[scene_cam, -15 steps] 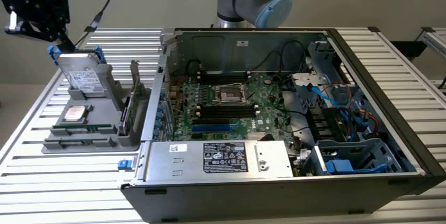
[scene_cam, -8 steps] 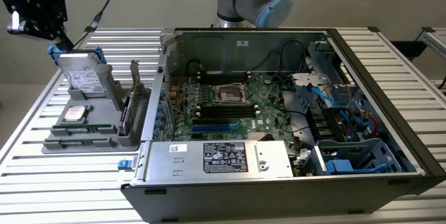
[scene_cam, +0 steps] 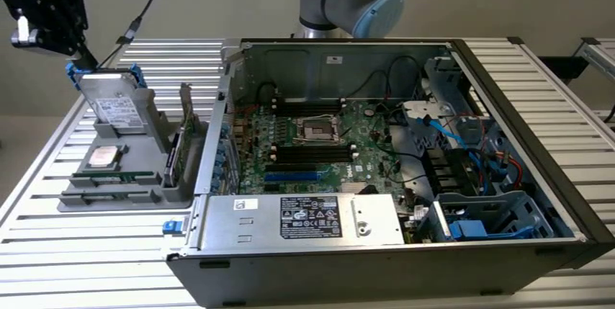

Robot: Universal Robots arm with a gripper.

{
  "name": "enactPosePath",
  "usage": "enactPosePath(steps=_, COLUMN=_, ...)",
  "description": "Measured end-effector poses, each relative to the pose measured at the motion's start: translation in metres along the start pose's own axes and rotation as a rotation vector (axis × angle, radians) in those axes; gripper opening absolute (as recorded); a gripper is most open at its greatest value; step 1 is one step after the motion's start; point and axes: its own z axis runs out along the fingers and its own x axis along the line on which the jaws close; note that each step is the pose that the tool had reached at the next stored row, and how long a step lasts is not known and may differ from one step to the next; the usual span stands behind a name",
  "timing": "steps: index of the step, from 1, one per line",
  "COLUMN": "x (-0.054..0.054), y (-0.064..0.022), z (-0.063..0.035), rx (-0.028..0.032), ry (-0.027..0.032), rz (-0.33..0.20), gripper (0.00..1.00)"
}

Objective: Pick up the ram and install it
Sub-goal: 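Pick up the ram and move it above insertion slot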

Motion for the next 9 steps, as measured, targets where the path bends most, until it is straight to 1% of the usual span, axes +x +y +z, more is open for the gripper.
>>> enactPosePath(steps=3, x=-0.0001, y=0.0009, z=0.0002, rx=-0.0098, ry=0.0, rz=-0.022, gripper=0.1)
enactPosePath(steps=4, x=-0.0002, y=0.0013, z=0.0003, rx=-0.0137, ry=0.0001, rz=-0.028, gripper=0.1)
enactPosePath(steps=5, x=-0.0006, y=0.0016, z=0.0003, rx=-0.019, ry=0.0012, rz=-0.033, gripper=0.1)
enactPosePath(steps=6, x=-0.0014, y=0.0016, z=0.0005, rx=-0.0246, ry=0.0038, rz=-0.036, gripper=0.1)
enactPosePath(steps=7, x=-0.0029, y=0.0016, z=0.001, rx=-0.029, ry=0.009, rz=-0.037, gripper=0.1)
enactPosePath(steps=8, x=-0.0049, y=0.0017, z=0.0016, rx=-0.0321, ry=0.0153, rz=-0.037, gripper=0.1)
enactPosePath(steps=9, x=-0.0071, y=0.0016, z=0.0021, rx=-0.0336, ry=0.0207, rz=-0.037, gripper=0.1)
